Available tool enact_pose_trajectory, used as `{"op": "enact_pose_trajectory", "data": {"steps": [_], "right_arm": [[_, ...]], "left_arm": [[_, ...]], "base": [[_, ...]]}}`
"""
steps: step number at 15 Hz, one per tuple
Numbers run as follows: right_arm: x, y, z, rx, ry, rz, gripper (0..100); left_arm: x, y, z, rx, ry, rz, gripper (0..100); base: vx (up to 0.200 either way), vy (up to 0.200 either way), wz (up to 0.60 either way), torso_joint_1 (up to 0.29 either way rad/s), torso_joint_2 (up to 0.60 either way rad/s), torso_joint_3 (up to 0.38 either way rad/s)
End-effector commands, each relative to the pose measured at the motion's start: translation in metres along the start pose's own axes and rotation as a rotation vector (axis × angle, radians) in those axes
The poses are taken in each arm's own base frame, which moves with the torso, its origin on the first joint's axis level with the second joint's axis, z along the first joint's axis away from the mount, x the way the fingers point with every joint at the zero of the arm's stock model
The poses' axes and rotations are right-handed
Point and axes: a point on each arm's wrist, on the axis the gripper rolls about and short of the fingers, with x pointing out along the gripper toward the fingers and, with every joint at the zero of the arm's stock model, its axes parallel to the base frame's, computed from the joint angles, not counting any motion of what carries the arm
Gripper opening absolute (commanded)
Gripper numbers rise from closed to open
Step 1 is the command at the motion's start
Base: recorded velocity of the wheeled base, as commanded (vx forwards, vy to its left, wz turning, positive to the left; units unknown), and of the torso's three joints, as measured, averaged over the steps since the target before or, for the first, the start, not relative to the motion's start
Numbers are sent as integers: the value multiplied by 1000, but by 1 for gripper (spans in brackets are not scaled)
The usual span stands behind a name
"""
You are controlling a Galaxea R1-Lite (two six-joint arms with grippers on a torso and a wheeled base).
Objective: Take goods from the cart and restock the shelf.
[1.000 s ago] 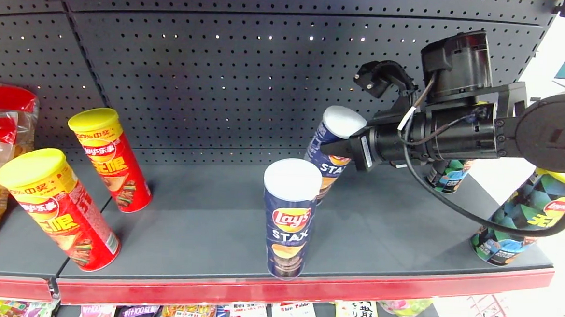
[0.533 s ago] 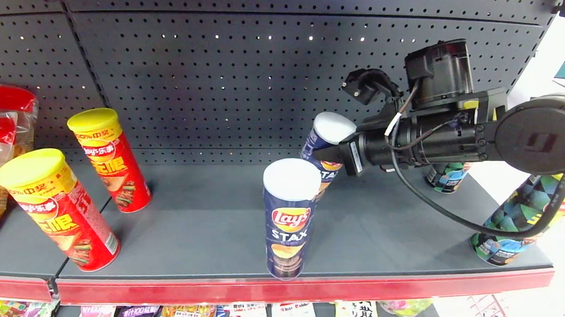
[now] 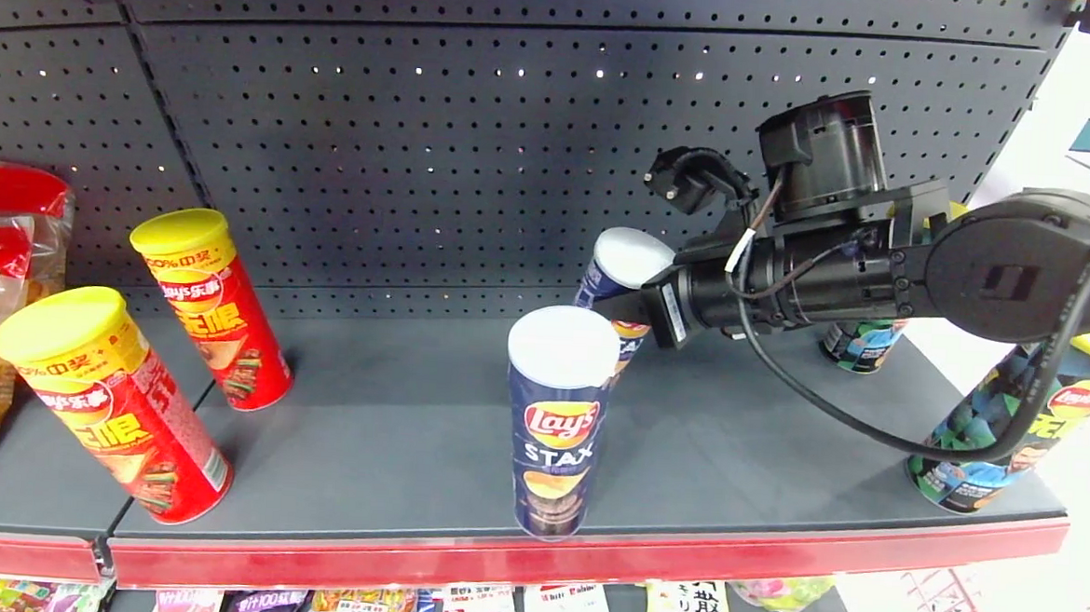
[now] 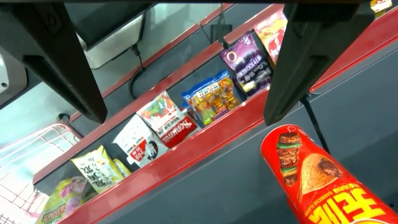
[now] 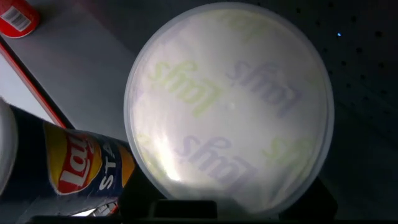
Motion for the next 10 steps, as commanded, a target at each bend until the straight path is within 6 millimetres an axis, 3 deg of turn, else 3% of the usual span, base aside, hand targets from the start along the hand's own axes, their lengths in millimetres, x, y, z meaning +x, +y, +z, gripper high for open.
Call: {"op": "enact_pose_trajectory", "data": {"steps": [1,6,7,10], "right_arm": [[1,0,-1,0,3,2,0],[4,0,-2,2,8,1,0],[4,0,-2,2,8,1,100],[4,2,-1,0,5,3,100]], "left_arm": [[0,0,0,-1,-2,0,100],[0,0,0,-1,-2,0,100],[0,0,0,-1,-2,0,100],[0,0,0,-1,-2,0,100]], "base": [[0,0,0,0,0,0],[0,0,0,0,0,0],[0,0,0,0,0,0],[0,0,0,0,0,0]]}}
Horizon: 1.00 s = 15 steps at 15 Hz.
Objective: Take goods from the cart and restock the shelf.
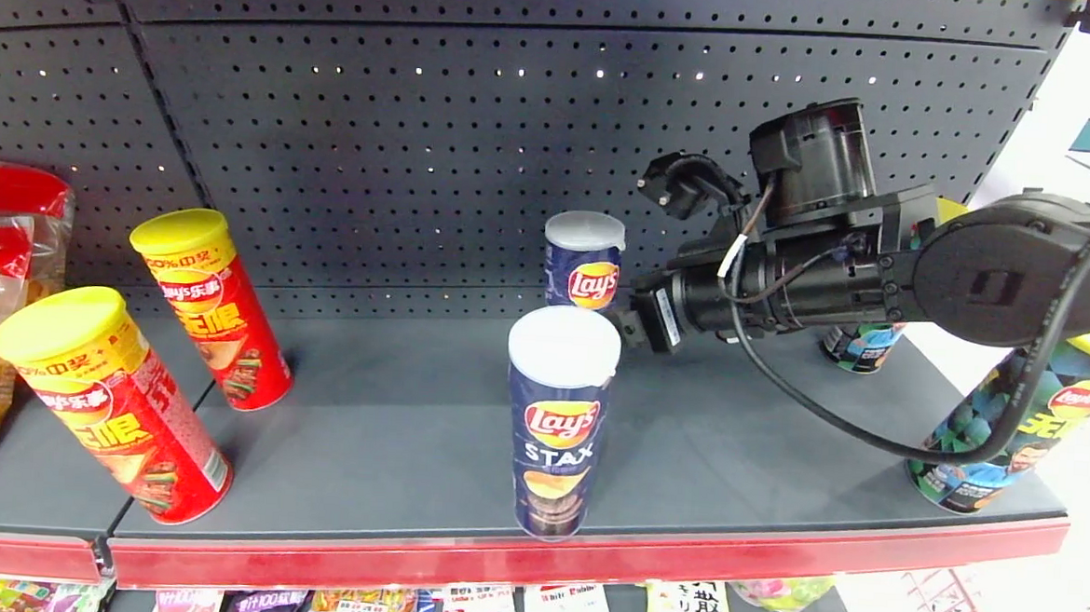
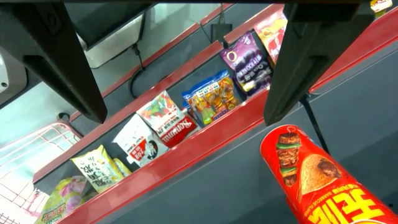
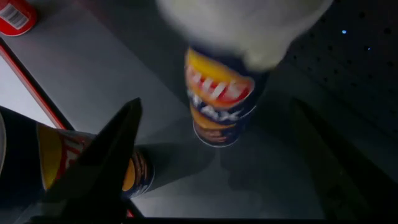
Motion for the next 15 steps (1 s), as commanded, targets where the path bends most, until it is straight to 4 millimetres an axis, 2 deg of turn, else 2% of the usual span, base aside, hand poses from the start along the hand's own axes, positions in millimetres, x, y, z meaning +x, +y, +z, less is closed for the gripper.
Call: {"op": "enact_pose_trajectory", "data": {"steps": [1,6,10,15], "right_arm": [[-1,0,1,-2,-9,-1,100],[-5,0,3,0,-26,-8,100],[-22,-1,7,10,-53,-25,100],[-49,-1,-6,30,-38,-48,100]], "left_arm": [[0,0,0,0,1,0,100],[0,0,1,2,1,0,100],[1,0,1,2,4,0,100],[1,0,2,3,10,-1,100]], "base": [[0,0,0,0,0,0],[0,0,0,0,0,0],[0,0,0,0,0,0],[0,0,0,0,0,0]]}}
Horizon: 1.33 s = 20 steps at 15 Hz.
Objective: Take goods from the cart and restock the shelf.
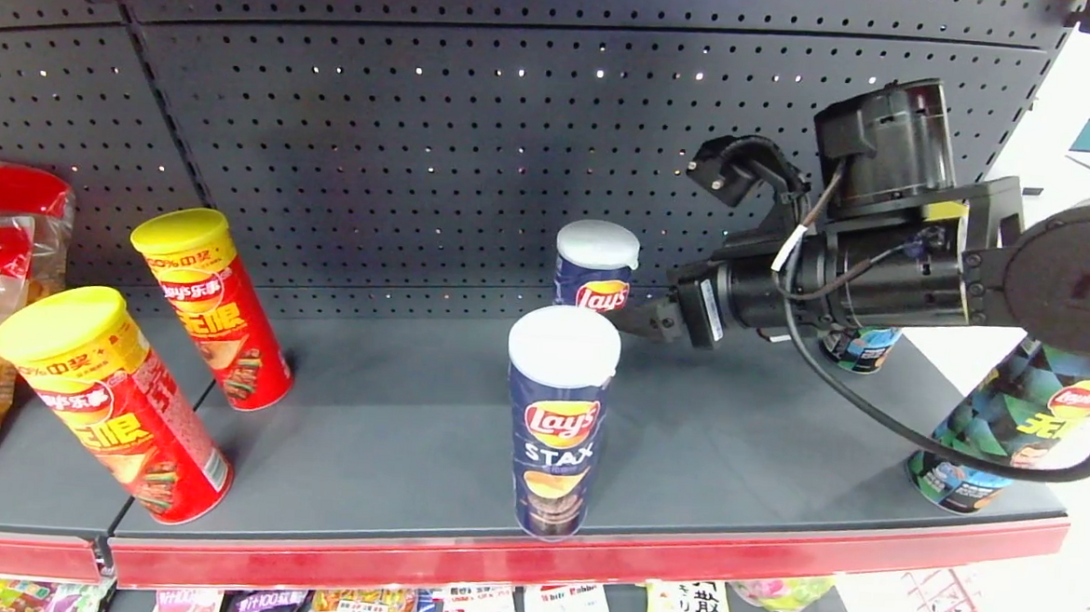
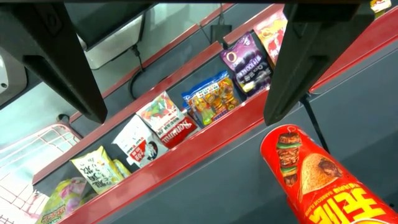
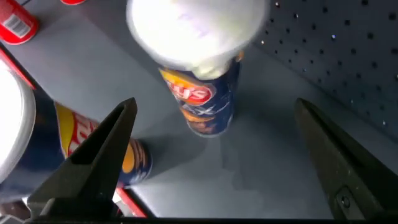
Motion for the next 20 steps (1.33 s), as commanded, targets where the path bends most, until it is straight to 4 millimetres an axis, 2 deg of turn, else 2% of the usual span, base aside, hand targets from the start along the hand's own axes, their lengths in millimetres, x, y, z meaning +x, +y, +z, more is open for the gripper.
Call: {"op": "enact_pose_trajectory", "data": {"steps": [1,4,7,11,12,13,15,18,20], "right_arm": [[-22,2,-3,2,-11,-9,100],[-42,3,-12,25,-11,-26,100],[-78,13,-32,36,-9,-28,100],[-131,36,-59,8,-54,-2,100],[-138,39,-64,1,-59,-3,100],[-154,47,-77,-12,-70,-25,100],[-171,52,-94,-27,-81,-56,100],[-202,61,-129,-36,-127,-63,100],[-218,66,-151,-31,-165,-73,100]], "left_arm": [[1,0,0,1,8,0,100],[4,-1,2,6,26,-5,100],[8,-1,4,12,58,-10,100],[18,-3,11,18,110,-24,100],[19,-3,12,17,115,-25,100],[22,-3,15,18,125,-25,100],[26,-4,17,19,142,-26,100],[37,-5,26,-1,172,-27,100],[52,-7,37,-57,177,-24,100]], "base": [[0,0,0,0,0,0],[0,0,0,0,0,0],[0,0,0,0,0,0],[0,0,0,0,0,0],[0,0,0,0,0,0],[0,0,0,0,0,0],[0,0,0,0,0,0],[0,0,0,0,0,0],[0,0,0,0,0,0]]}}
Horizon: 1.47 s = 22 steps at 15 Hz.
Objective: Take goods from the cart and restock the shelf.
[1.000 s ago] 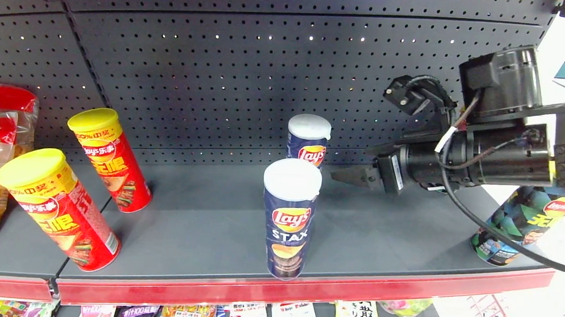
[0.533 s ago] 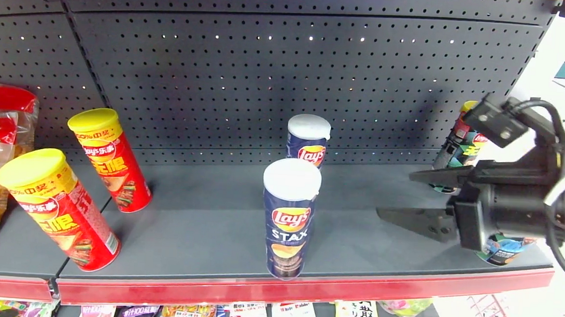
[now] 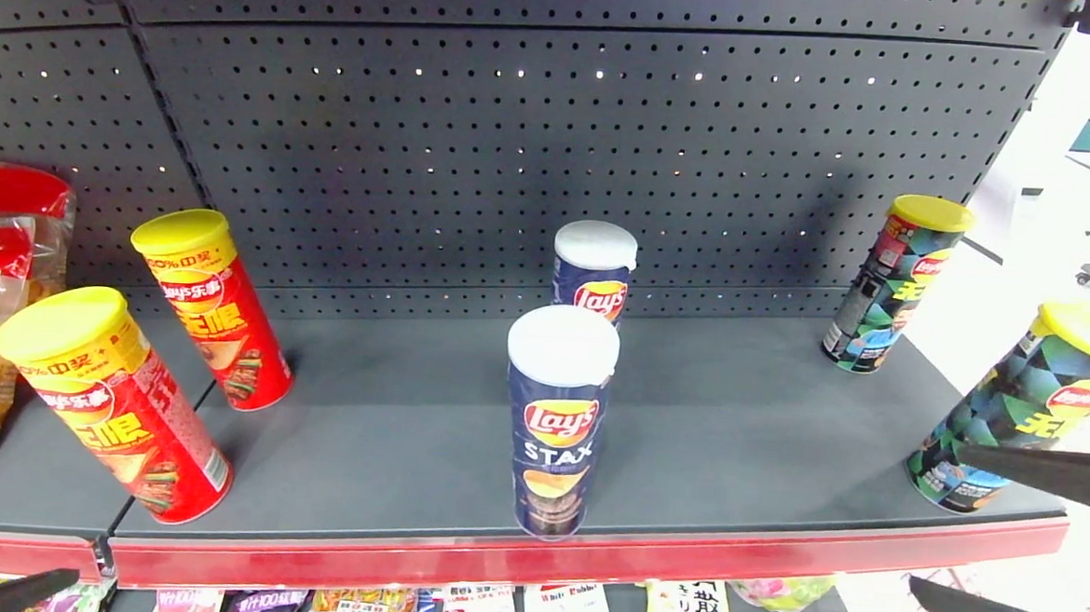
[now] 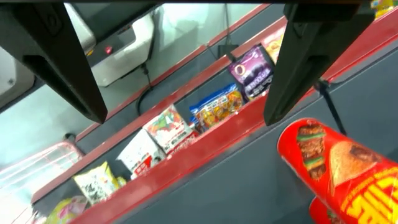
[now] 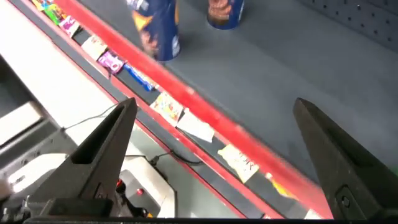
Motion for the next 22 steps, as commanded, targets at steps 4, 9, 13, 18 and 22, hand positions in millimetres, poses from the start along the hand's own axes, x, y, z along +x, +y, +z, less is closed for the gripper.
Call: {"op": "enact_pose_trajectory", "data": {"steps": [4,9,13,18,22], "right_arm": [[-67,16,-70,-1,-200,-63,100],[-86,21,-92,190,-247,-339,100],[-87,31,-122,250,-255,-545,100],[-82,37,-146,260,-264,-632,100],[-62,33,-169,262,-229,-633,100]], "left_arm": [[53,-10,35,-42,35,-42,100],[80,-15,47,-57,124,-69,100],[113,-16,71,-139,172,-35,100],[146,-22,83,-129,227,-29,100],[156,-24,82,-121,253,-30,100]], "base": [[0,0,0,0,0,0],[0,0,0,0,0,0],[0,0,0,0,0,0],[0,0,0,0,0,0],[0,0,0,0,0,0]]}}
